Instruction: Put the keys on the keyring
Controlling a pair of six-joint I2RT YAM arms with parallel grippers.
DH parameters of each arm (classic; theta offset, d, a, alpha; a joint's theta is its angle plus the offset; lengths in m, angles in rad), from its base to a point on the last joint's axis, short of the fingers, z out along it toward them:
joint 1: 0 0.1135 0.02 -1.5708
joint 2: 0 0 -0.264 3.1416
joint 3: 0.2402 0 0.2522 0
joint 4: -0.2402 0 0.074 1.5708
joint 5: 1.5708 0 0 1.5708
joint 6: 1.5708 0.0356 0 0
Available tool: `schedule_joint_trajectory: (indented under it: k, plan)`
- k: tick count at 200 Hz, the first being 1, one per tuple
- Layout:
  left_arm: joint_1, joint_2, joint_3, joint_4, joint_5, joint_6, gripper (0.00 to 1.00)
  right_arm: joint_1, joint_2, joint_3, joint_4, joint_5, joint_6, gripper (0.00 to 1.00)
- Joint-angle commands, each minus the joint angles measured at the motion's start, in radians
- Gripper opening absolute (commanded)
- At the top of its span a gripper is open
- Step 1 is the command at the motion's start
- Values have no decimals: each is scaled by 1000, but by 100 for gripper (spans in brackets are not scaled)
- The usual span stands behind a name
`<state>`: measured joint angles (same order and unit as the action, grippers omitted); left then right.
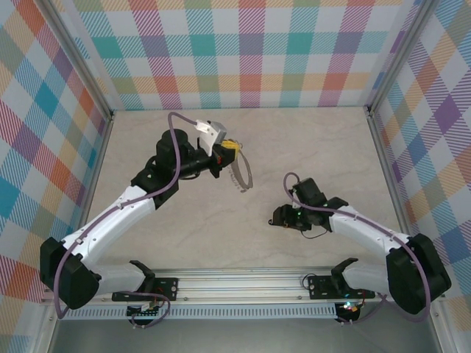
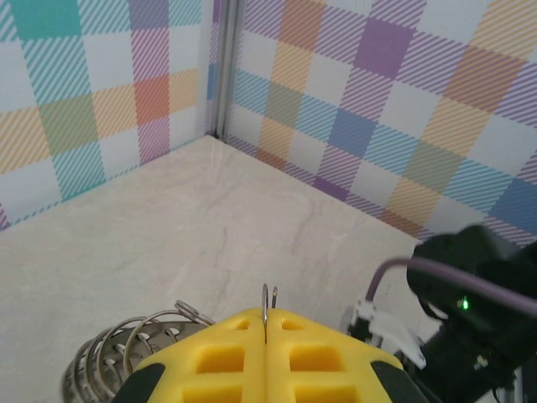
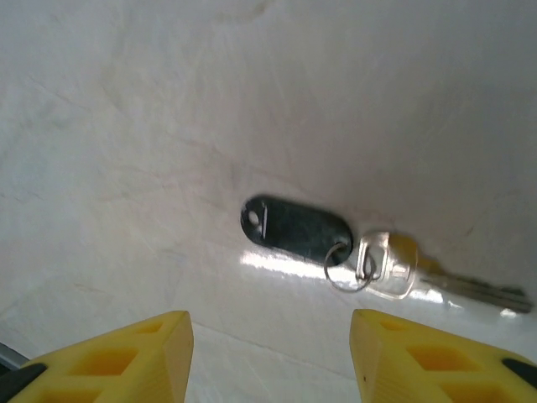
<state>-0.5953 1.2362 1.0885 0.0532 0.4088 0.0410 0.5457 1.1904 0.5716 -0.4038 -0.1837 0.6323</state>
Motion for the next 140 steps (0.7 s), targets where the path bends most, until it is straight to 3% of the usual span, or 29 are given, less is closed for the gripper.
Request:
schedule_joint_trajectory:
  k: [1, 140]
  plan:
    - [-6, -29, -12, 59, -7, -7, 0, 14, 21, -34, 25, 24, 56, 52]
    - [-6, -21, -18, 64, -17, 5, 0, 48, 315, 165, 144, -14, 19, 49]
